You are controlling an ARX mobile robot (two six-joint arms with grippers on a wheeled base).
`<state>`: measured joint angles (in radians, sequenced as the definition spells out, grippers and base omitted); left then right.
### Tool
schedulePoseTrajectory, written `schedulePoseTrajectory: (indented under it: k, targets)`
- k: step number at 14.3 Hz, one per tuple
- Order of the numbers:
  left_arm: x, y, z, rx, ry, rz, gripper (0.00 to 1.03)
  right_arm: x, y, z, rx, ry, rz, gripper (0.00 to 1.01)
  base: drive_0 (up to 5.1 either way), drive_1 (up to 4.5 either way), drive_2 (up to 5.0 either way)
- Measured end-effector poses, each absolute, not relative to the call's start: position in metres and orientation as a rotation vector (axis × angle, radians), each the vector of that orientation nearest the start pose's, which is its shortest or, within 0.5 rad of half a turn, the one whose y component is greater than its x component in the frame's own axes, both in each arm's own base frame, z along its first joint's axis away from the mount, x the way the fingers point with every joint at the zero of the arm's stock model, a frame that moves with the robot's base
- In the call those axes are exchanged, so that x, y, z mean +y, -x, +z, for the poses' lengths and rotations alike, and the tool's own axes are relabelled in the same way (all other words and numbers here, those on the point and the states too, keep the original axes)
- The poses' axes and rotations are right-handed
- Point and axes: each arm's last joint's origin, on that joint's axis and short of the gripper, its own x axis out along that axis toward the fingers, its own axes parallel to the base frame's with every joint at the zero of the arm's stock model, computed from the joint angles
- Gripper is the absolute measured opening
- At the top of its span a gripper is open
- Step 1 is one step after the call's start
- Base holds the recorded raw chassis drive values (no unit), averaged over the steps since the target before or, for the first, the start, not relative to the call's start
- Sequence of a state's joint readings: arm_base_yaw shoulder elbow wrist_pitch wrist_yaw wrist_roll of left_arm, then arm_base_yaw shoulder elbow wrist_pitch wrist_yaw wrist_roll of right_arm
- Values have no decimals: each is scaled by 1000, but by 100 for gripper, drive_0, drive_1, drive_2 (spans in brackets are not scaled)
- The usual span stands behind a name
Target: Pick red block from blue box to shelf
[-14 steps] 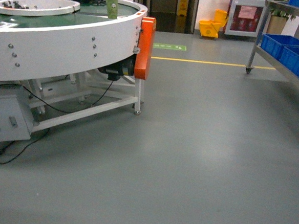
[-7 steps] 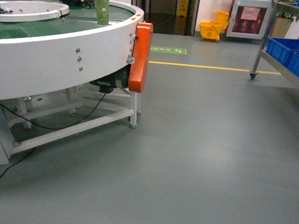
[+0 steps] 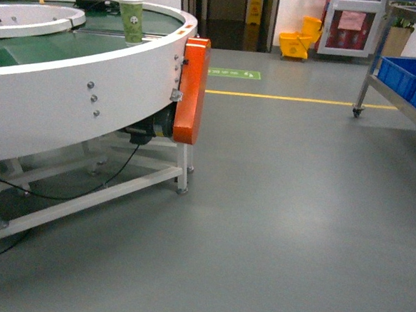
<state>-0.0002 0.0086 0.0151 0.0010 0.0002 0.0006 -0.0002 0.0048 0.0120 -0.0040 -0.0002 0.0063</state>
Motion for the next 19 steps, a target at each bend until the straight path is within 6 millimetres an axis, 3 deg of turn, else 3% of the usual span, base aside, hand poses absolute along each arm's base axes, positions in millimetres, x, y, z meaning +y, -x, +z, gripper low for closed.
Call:
schedulePoseTrajectory:
  k: [11,19]
  targets:
    - [0,-97,167,-1,0,0,98,0,-97,167,-6,-6,0,27,2,434,-429]
    - [0,-97,168,-2,0,1,98,0,-97,167,-3,-6,1,27,-138,-138,-138]
